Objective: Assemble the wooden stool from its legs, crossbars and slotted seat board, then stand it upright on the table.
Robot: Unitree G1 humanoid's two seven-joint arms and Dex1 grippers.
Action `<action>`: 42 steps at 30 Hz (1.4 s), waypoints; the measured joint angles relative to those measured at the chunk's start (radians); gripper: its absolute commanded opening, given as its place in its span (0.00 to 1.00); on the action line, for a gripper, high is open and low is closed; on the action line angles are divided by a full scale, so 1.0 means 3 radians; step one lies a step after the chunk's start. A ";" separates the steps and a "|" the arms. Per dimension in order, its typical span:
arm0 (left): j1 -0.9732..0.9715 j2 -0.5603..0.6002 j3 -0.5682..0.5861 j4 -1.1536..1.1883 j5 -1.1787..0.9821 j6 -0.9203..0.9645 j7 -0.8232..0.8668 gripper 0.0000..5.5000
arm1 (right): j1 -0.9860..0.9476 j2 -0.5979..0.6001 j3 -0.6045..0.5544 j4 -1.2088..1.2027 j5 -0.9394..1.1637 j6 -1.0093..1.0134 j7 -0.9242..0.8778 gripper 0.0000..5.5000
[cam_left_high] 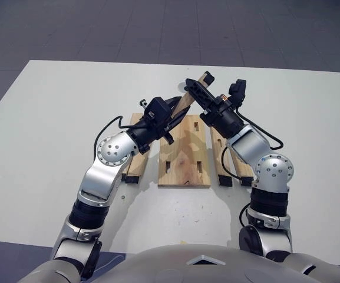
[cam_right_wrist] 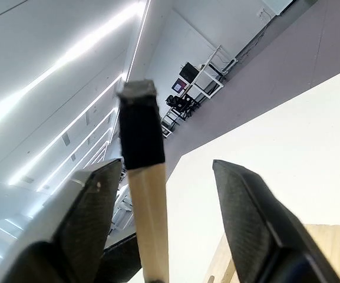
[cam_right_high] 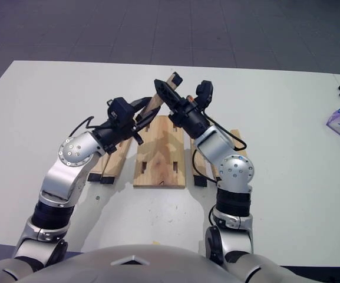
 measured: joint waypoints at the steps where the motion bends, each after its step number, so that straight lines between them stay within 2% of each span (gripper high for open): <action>1: 0.0000 0.0000 0.0000 -0.0001 -0.0001 0.0000 -0.0005 0.24 | 0.0002 0.0003 0.0001 0.0000 -0.0010 -0.0003 -0.0003 0.37; 11: -0.0002 -0.0006 0.0004 0.0000 -0.0008 0.0018 -0.0023 0.24 | 0.0016 0.0026 0.0003 -0.0004 -0.0013 -0.0045 0.0059 0.09; 12: -0.0006 -0.0006 0.0004 0.0012 -0.0007 0.0018 -0.0023 0.24 | 0.0022 0.0028 0.0003 -0.0005 -0.0013 -0.0055 0.0078 0.08; 13: -0.0012 -0.0007 0.0004 0.0020 -0.0008 0.0018 -0.0024 0.30 | 0.0024 0.0029 0.0002 -0.0005 -0.0020 -0.0063 0.0085 0.08; 18: -0.0037 -0.0003 0.0177 0.0015 -0.0216 0.0257 -0.0053 0.44 | 0.0027 -0.0025 -0.0197 -0.0001 -0.0272 -0.0402 0.0022 0.07; 22: -0.0076 -0.0172 0.0778 -0.0169 -0.1100 0.0722 0.0024 0.57 | 0.0134 -0.0218 -0.0433 -0.0008 -0.0543 -0.0676 -0.0003 0.07; 24: -0.0195 -0.0282 0.1244 -0.0197 -0.1558 0.0912 0.0278 0.63 | 0.0309 -0.0336 -0.0505 -0.0097 -0.0662 -0.0720 0.0006 0.07; 27: -0.0282 -0.0217 0.1517 0.0007 -0.1277 0.0913 0.0768 0.72 | 0.0621 -0.0411 -0.0572 -0.0237 -0.0786 -0.0769 0.0004 0.07; 35: -0.0148 -0.0265 0.1262 0.0115 -0.0886 0.0903 0.1079 0.95 | 0.0927 -0.0331 -0.0386 -0.0219 -0.1187 -0.0842 0.0001 0.07; 42: -0.0119 -0.0262 0.1236 0.0118 -0.0754 0.0869 0.1126 0.98 | 0.1083 -0.0315 -0.0270 -0.0188 -0.1369 -0.0919 0.0121 0.07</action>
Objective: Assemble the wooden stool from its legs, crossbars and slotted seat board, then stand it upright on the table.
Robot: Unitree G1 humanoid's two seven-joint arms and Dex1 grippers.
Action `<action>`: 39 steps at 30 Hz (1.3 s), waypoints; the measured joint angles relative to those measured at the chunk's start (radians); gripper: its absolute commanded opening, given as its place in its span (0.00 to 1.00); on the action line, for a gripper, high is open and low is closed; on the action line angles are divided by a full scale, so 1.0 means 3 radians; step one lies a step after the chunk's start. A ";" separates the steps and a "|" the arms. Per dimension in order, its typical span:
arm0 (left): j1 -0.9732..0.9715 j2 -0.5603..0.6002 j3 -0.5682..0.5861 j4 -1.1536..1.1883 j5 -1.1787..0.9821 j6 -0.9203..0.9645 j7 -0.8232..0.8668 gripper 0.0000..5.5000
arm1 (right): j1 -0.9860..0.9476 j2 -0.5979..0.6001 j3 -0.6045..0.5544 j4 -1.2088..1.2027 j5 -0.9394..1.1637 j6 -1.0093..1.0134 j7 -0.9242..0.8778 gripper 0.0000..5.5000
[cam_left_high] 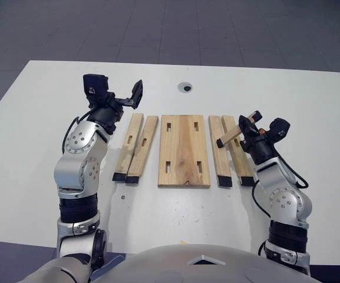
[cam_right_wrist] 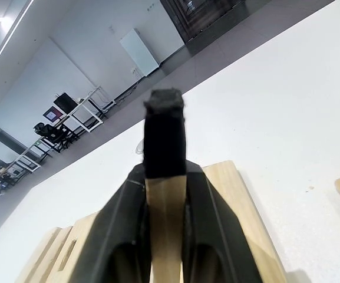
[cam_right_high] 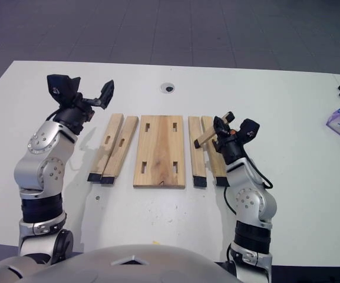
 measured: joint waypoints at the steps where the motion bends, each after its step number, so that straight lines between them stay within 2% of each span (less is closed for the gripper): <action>1: 0.0009 0.0001 -0.0003 0.0001 0.0015 -0.0003 0.0000 0.98 | 0.0000 0.0000 0.0015 0.0007 -0.0053 -0.0026 0.0015 0.07; 13: 0.0058 -0.0015 -0.0156 0.0005 0.0099 -0.0022 -0.0042 0.98 | -0.0027 -0.0085 0.0288 0.0091 -0.0593 -0.0356 0.0283 0.07; 27: 0.0058 -0.0025 -0.0170 0.0011 0.0129 -0.0050 -0.0061 0.98 | -0.0146 -0.0020 0.0148 0.0176 -0.0544 -0.0297 0.0197 0.07; 36: 0.0075 -0.0023 -0.0231 0.0011 0.0160 -0.0069 -0.0071 0.98 | -0.0231 -0.0001 0.0186 0.0299 -0.0781 -0.0430 0.0087 0.07; 39: 0.0075 -0.0019 -0.0232 0.0018 0.0164 -0.0076 -0.0076 0.98 | -0.0271 -0.0033 0.0325 0.0376 -0.1101 -0.0623 0.0056 0.07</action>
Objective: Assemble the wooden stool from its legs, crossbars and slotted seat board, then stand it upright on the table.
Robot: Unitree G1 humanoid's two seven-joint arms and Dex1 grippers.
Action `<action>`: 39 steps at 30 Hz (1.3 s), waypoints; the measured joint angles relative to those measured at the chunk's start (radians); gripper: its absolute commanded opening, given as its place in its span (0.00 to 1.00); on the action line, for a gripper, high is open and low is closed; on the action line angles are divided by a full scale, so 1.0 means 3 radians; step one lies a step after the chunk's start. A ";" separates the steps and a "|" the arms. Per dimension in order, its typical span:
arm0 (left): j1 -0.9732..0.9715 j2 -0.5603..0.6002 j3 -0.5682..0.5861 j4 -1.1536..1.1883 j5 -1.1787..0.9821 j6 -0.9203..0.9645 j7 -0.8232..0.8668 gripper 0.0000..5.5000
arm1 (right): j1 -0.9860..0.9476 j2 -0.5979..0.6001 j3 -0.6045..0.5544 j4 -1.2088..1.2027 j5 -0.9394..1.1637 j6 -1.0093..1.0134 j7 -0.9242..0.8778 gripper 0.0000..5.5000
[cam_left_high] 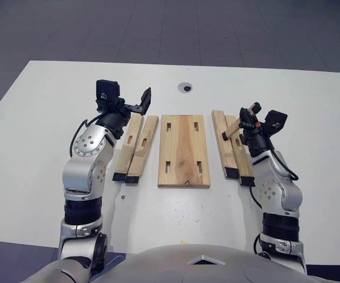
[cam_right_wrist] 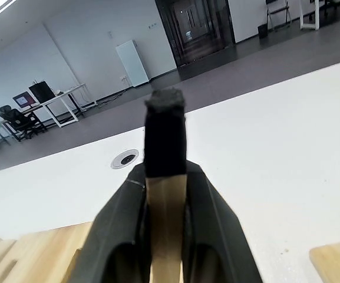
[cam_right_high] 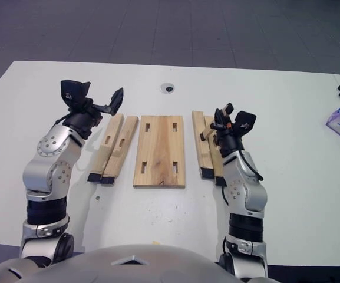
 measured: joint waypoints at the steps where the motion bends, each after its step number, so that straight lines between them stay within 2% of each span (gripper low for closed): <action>1: 0.0000 0.0000 -0.0003 0.0005 0.0004 -0.0003 -0.0001 0.98 | -0.0004 -0.0044 0.0081 0.0039 -0.0135 -0.0089 0.0020 0.07; 6: 0.0019 -0.0009 -0.0027 0.0014 0.0067 -0.0042 -0.0003 0.98 | 0.0036 -0.0145 0.0301 0.0262 -0.0534 -0.0486 0.0168 0.07; 12: 0.0034 -0.0005 -0.0036 0.0029 0.0093 -0.0062 -0.0007 0.98 | 0.0184 -0.0171 0.0265 0.0590 -0.0635 -0.1228 0.0384 0.07; 27: 0.0045 0.0005 -0.0082 0.0082 0.0199 -0.0081 -0.0058 0.98 | 0.0071 -0.0150 0.0152 0.0779 -0.0622 -0.1346 0.0408 0.07; 28: 0.0045 0.0005 -0.0086 0.0099 0.0206 -0.0093 -0.0060 0.98 | 0.0062 -0.0151 0.0150 0.0783 -0.0624 -0.1344 0.0411 0.14; 32: 0.0045 0.0003 -0.0091 0.0121 0.0217 -0.0116 -0.0070 0.98 | 0.0174 -0.0154 0.0151 0.0938 -0.0682 -0.1199 0.0412 0.23; 35: 0.0048 0.0004 -0.0109 0.0124 0.0222 -0.0159 -0.0091 0.98 | 0.0187 -0.0154 0.0134 0.0942 -0.0696 -0.1207 0.0399 0.34; 39: 0.0058 0.0004 -0.0114 0.0129 0.0222 -0.0189 -0.0116 0.98 | 0.0046 -0.0152 0.0129 0.0727 -0.0681 -0.1144 0.0339 0.46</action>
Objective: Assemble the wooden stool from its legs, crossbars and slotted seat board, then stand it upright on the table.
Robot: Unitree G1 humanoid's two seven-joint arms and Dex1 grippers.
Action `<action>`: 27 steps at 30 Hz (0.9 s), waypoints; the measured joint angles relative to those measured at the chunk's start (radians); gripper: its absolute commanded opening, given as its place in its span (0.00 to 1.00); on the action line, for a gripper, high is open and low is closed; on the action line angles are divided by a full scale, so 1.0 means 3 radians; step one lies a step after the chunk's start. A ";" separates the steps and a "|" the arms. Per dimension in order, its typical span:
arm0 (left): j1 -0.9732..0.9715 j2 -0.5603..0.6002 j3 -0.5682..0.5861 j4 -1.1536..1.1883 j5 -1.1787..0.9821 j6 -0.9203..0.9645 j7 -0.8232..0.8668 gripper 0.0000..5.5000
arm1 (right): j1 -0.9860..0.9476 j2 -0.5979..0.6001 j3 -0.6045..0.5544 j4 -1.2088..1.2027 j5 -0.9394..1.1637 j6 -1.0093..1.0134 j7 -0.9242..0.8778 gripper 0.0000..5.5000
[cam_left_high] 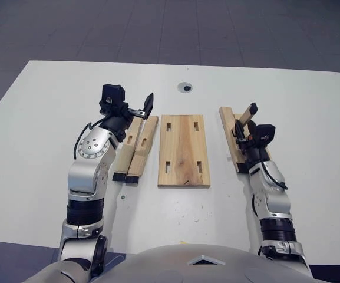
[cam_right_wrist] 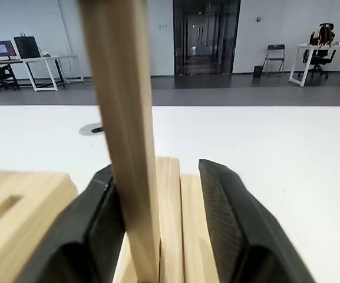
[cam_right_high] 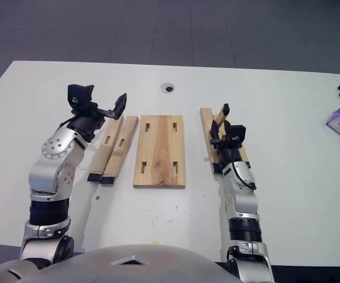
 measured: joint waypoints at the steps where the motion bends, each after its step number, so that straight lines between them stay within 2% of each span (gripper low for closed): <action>1: 0.0000 -0.0001 0.0000 0.0003 0.0000 -0.0005 -0.0001 0.98 | -0.0072 0.0002 -0.0003 -0.0118 0.0019 0.0076 -0.0028 0.48; 9: 0.0002 -0.0008 -0.0015 0.0020 0.0007 -0.0028 0.0004 0.98 | -0.0818 -0.0020 -0.0099 -0.0765 0.0160 0.0631 -0.0266 0.72; 18: 0.0002 -0.0022 -0.0021 0.0036 0.0029 -0.0047 0.0040 0.98 | -0.1414 -0.0196 -0.0183 -0.0937 0.0197 0.1081 -0.0311 0.97; 21: 0.0008 -0.0045 -0.0025 0.0035 0.0033 -0.0056 0.0059 0.98 | -0.1350 -0.0199 -0.0080 -0.0753 0.0114 0.1019 -0.0224 0.98; 23: 0.0021 -0.0079 -0.0042 0.0036 0.0039 -0.0060 0.0068 0.98 | -0.1079 -0.0184 0.0031 -0.0399 0.0002 0.0963 -0.0150 0.98; 27: 0.0042 -0.0095 -0.0029 0.0050 0.0036 -0.0061 0.0085 0.98 | -0.0894 -0.0164 -0.0004 -0.0167 -0.0001 0.0682 -0.0112 0.98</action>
